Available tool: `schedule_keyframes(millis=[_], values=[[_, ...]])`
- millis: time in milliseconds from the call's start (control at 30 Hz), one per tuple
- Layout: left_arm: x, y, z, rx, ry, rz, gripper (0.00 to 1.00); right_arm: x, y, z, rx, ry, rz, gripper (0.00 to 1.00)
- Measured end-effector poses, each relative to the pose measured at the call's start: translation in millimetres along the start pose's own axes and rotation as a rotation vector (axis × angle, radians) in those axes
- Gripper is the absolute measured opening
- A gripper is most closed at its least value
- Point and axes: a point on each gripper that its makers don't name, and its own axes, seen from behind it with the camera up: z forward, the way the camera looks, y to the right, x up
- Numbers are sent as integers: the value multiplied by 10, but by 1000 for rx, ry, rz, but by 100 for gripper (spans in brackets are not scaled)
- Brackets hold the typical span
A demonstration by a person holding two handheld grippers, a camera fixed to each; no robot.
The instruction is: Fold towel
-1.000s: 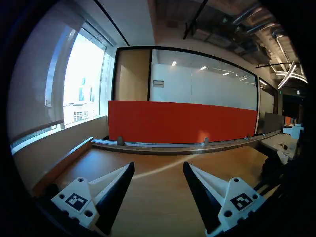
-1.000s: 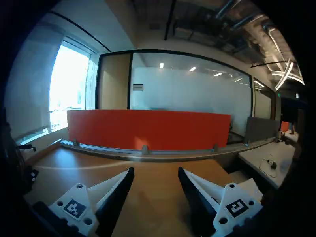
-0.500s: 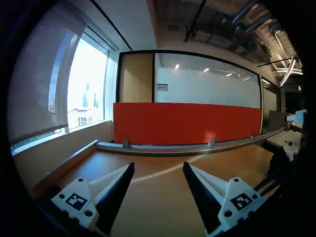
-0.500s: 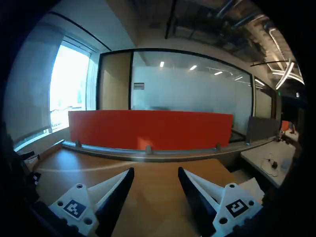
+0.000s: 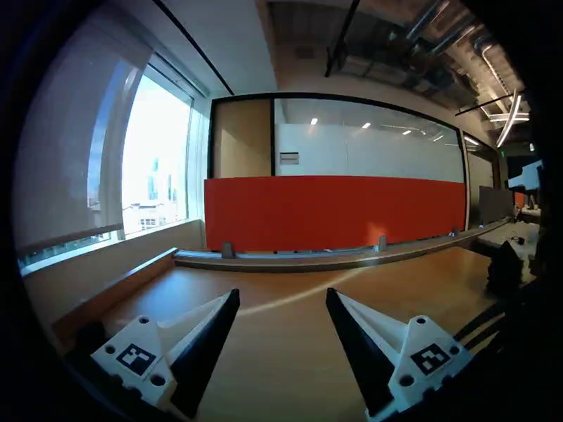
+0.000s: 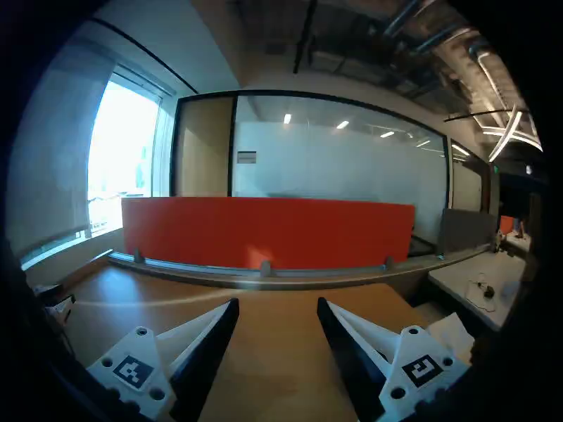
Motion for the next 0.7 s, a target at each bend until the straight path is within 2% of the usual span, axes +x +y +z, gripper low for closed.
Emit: schedule_keyframes(millis=[433,700], values=[[-476,-27,-9,5,29,-7,91,-274,-60,38,3,27,-12,86],[-665,-49,-14,15,41,-5,91,-430,-114,67,9,27,-12,86]])
